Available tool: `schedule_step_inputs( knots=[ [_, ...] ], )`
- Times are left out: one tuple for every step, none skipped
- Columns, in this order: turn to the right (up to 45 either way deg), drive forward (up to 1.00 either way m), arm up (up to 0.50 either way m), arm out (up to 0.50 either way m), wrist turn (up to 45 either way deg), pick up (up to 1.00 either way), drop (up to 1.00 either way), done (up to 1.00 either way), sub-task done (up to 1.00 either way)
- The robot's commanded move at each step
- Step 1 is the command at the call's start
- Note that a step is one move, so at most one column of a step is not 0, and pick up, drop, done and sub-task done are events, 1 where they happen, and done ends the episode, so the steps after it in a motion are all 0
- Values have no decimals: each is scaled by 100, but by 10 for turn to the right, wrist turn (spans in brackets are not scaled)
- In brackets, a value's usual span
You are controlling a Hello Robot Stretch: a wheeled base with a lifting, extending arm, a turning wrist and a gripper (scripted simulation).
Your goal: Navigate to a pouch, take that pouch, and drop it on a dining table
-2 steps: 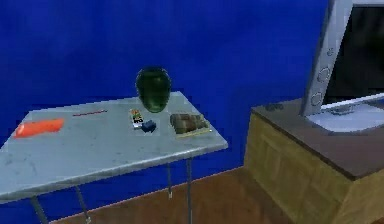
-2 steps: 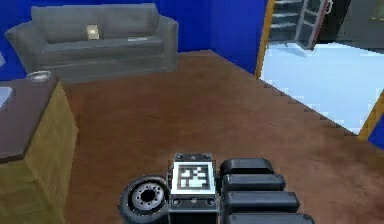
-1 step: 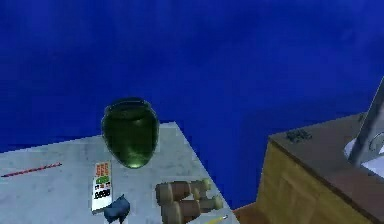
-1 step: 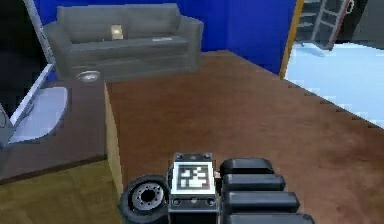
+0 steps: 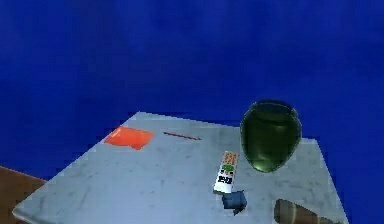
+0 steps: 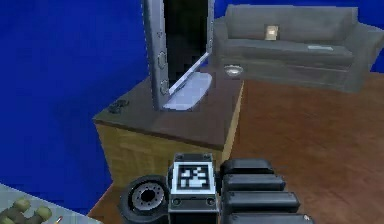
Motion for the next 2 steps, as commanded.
schedule_step_inputs(
  knots=[
    [240,0,0,0,0,0,0,0,0],
    [-150,0,0,0,0,0,0,0,0]
  ],
)
